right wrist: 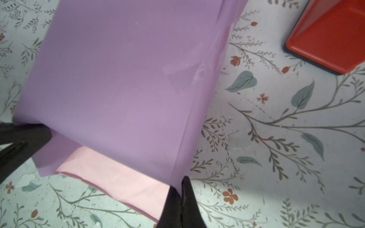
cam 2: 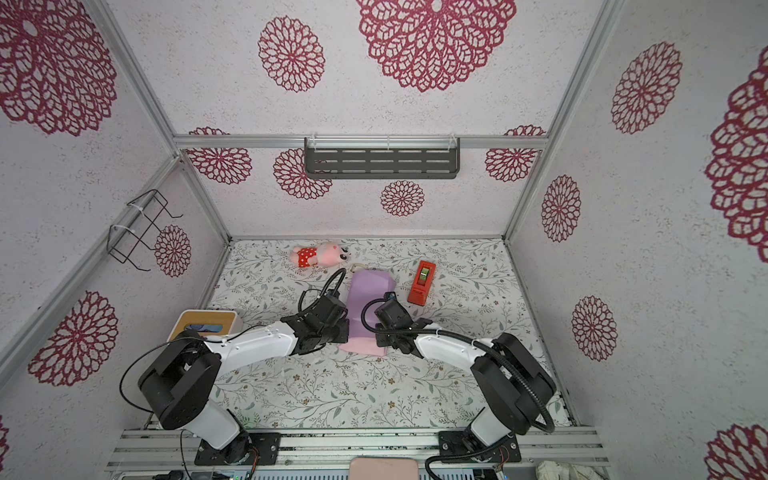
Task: Wrap the gift box in paper
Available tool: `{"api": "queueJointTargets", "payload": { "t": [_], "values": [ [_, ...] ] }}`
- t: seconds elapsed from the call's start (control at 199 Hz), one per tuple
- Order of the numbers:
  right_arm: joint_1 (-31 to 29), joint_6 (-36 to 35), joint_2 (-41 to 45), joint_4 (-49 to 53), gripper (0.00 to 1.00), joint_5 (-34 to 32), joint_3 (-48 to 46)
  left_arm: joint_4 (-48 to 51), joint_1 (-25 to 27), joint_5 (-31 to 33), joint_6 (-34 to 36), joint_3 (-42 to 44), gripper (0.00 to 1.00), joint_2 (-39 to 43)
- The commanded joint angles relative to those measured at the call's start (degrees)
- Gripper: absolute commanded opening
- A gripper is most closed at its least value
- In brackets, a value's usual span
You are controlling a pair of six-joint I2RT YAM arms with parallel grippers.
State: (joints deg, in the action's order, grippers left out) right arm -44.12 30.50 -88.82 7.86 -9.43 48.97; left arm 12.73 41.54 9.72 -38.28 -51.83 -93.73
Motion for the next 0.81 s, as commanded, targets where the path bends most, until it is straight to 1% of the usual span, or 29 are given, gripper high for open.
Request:
{"api": "queueJointTargets", "payload": {
  "t": [0.0,0.357,0.423,0.528,0.634,0.8],
  "values": [
    [0.4,-0.7,-0.3,0.5,0.00,-1.9,0.9,-0.1,-0.7,0.7,0.3,-1.1,0.00,-1.2],
    [0.5,-0.4,0.2,0.4,0.00,-2.0,0.7,-0.1,-0.7,0.2,-0.2,-0.4,0.00,-0.2],
    [0.5,-0.4,0.2,0.4,0.00,-2.0,0.8,0.1,-0.7,0.1,-0.5,0.4,0.15,0.7],
    [0.6,-0.3,0.2,0.5,0.01,-2.0,0.8,0.1,-0.7,-0.6,-1.1,2.7,0.30,2.0],
    [0.6,-0.3,0.2,0.5,0.03,-2.0,0.8,-0.7,-0.7,-1.5,-1.7,4.8,0.33,2.3],
    [0.6,-0.2,0.1,0.4,0.03,-2.0,0.6,-2.0,-0.7,-3.3,-1.5,4.8,0.33,0.3]
  ]
}}
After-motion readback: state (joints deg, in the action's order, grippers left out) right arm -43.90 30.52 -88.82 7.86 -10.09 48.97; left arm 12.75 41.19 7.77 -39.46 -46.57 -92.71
